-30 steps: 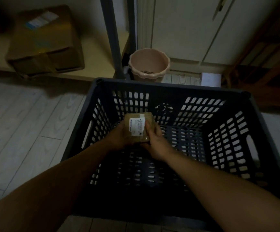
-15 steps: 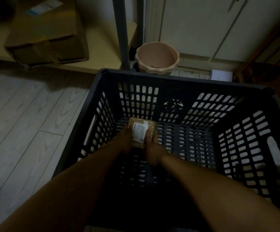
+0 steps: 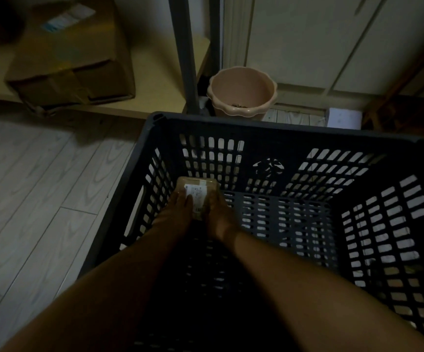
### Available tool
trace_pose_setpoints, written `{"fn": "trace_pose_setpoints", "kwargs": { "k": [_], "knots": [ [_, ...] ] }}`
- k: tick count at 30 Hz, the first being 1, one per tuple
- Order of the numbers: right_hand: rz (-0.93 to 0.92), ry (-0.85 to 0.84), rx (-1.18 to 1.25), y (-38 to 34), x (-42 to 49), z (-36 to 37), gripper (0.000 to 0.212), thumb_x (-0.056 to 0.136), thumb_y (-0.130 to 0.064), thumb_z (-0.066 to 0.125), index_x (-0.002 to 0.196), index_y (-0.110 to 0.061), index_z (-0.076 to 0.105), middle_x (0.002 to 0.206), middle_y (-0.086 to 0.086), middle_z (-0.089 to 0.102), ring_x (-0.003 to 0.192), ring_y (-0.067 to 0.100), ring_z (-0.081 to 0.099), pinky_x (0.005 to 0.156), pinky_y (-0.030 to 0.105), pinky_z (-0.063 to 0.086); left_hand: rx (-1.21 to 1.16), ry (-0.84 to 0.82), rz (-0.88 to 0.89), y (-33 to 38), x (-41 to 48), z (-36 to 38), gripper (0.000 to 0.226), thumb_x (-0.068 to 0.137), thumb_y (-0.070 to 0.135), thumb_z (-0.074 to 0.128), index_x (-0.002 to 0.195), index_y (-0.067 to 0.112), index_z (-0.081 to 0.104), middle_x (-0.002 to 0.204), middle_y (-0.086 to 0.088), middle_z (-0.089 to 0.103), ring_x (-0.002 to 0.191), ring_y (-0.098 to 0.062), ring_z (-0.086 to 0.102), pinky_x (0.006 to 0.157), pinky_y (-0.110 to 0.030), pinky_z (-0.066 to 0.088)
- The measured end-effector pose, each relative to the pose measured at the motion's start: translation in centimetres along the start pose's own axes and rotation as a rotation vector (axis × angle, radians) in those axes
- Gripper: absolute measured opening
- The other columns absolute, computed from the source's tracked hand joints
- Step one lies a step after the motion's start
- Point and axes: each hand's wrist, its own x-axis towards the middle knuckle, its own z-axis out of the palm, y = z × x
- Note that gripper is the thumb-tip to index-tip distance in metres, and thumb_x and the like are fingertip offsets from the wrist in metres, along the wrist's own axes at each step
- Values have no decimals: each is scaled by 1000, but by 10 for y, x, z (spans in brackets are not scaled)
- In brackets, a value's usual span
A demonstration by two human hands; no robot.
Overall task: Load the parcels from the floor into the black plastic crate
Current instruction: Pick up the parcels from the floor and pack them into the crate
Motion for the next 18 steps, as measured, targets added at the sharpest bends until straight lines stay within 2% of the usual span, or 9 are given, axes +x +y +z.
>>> {"fn": "trace_pose_setpoints", "kwargs": {
  "k": [2,3,6,7,9,11,14,16,18],
  "knots": [
    [68,-136,40,-7,-2,-14,61,101,-32,38,153,-30,8,154,8,25,135,28,37,109,33,32,11,-3,-10,-1,4,4,86,92,38,51,150,14,-8,156,-10,-20,144,-29,-16,118,-51,8],
    [98,-168,63,-8,-3,-21,62,101,-29,40,153,-24,7,157,9,18,139,29,31,108,32,30,11,-5,-20,-1,4,3,86,92,38,51,150,14,-7,156,-12,-19,145,-30,-15,118,-50,8],
    [156,-268,18,-15,-24,-61,78,95,-40,51,154,-24,3,161,7,3,143,29,21,113,34,24,-128,-29,-51,6,-10,-25,84,92,41,51,150,16,-3,158,-13,-8,145,-33,-2,119,-47,10],
    [148,-267,-18,-18,-39,-80,79,93,-43,53,154,-24,7,161,7,3,144,29,20,115,35,22,-185,-22,-53,12,-22,-42,83,91,40,53,150,16,1,158,-12,-1,144,-33,5,119,-45,13],
    [141,-238,-67,-25,-76,-123,71,92,-45,53,151,-22,21,158,11,15,142,29,24,115,34,22,-232,-10,-53,23,-55,-83,81,88,38,58,150,17,10,155,-11,12,142,-31,16,117,-43,18],
    [156,-219,-181,-37,-120,-171,67,91,-48,52,148,-23,29,154,13,25,139,30,26,115,35,24,-194,-19,-35,32,-96,-126,81,86,43,59,150,19,14,155,-12,14,142,-33,15,117,-45,17],
    [239,-227,-283,-69,-191,-249,78,86,-60,50,150,-22,24,157,13,17,143,33,17,117,40,20,-165,-63,-27,54,-171,-198,82,87,48,55,151,19,13,156,-12,11,144,-35,8,118,-48,14],
    [254,-215,-283,-95,-245,-302,81,87,-61,48,152,-20,19,159,11,12,145,34,12,118,42,17,-156,-94,-26,76,-229,-252,82,90,48,51,151,18,7,158,-11,3,145,-34,1,119,-45,9],
    [266,-172,-267,-121,-300,-355,80,88,-60,47,152,-21,18,160,11,11,145,34,11,118,44,17,-134,-106,13,98,-284,-302,79,92,49,48,152,16,8,159,-11,3,145,-32,3,119,-42,8]
  ]
}}
